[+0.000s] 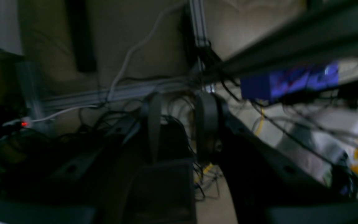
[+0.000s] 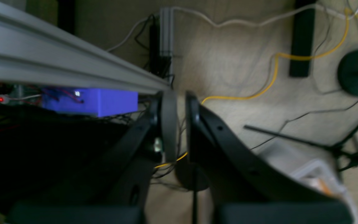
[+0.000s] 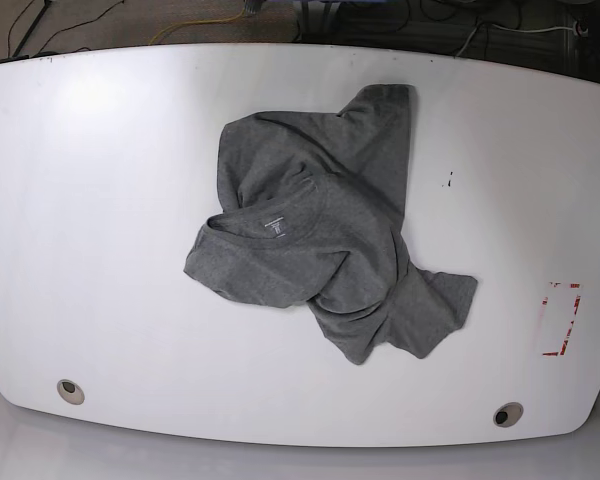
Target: Layout the t-shirt on the table in an organized manner, then fold the t-shirt properly
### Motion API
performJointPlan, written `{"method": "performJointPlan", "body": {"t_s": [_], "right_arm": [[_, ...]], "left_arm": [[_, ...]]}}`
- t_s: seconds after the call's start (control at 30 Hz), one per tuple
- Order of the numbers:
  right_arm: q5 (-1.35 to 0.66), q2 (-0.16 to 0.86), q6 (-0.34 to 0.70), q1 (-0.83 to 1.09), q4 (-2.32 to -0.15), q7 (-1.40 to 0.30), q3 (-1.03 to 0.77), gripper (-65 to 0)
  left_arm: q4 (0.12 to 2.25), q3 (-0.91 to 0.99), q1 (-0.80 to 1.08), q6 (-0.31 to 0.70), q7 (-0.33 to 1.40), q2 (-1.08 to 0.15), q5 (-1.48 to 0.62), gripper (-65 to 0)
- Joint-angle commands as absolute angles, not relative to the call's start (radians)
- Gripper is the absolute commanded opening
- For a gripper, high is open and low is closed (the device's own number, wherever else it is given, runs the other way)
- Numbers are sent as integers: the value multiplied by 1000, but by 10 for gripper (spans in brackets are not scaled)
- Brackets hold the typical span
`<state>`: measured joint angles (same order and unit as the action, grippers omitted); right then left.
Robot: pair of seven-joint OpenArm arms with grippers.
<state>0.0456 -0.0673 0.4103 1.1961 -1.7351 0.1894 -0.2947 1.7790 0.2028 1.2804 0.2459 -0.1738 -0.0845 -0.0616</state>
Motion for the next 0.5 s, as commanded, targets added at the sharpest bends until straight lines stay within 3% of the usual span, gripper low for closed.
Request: {"method": "performJointPlan", "body": {"t_s": [0.0,0.47], "right_arm": [[13,-67,414,1242,-1808,214,-298,-607],[-117,-58,414,1268,-2020,217,-305,-607]], "left_arm": [[1847,240,1330,265,-194,-88,-93,-478],[1994,418,1357,377,-197,-84,-260,-478]]}}
